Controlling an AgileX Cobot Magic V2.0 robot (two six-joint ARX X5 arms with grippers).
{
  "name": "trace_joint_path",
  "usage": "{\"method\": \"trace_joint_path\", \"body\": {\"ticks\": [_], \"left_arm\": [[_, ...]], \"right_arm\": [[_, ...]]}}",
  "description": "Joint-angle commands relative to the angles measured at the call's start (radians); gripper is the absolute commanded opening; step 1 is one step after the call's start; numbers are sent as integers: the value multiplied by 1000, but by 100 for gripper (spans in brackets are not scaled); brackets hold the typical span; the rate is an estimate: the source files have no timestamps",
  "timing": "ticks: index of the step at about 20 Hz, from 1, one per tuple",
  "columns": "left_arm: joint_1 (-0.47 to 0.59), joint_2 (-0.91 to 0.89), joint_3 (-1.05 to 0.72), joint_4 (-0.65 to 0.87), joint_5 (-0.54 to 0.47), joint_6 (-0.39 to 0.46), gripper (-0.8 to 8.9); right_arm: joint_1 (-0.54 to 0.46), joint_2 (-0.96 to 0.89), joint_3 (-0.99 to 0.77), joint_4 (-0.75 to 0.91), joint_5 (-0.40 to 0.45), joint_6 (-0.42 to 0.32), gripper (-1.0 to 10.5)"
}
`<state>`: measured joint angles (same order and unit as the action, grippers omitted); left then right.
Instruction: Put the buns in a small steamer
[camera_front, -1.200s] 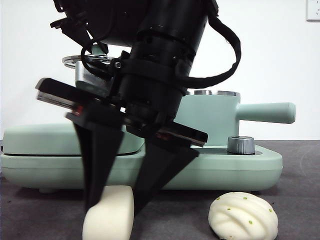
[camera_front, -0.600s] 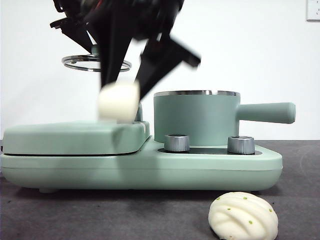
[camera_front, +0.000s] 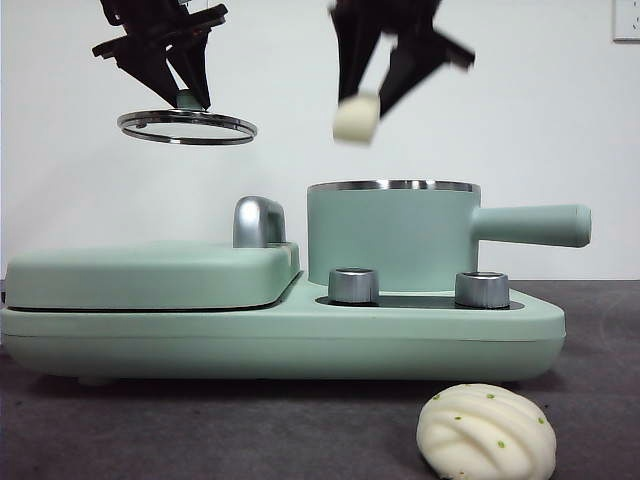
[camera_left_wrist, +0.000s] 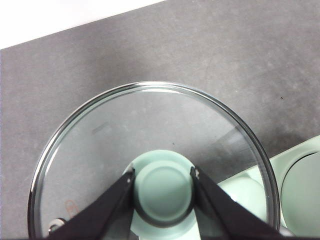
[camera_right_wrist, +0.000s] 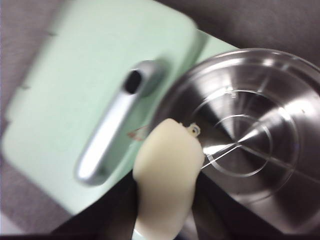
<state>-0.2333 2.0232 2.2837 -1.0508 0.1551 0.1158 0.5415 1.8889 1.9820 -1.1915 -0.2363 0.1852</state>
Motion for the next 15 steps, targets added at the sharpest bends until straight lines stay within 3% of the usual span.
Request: {"method": "trace_joint_path", "body": {"ticks": [1, 11, 15], "left_arm": [[-2, -10, 38, 19, 2, -4, 114], [-2, -10, 38, 21, 2, -4, 114], [0, -10, 38, 21, 2, -4, 114]], "right_arm": [[-8, 67, 23, 19, -6, -26, 139], [-16, 200, 23, 31, 55, -33, 144], [-16, 204, 23, 34, 55, -33, 296]]}}
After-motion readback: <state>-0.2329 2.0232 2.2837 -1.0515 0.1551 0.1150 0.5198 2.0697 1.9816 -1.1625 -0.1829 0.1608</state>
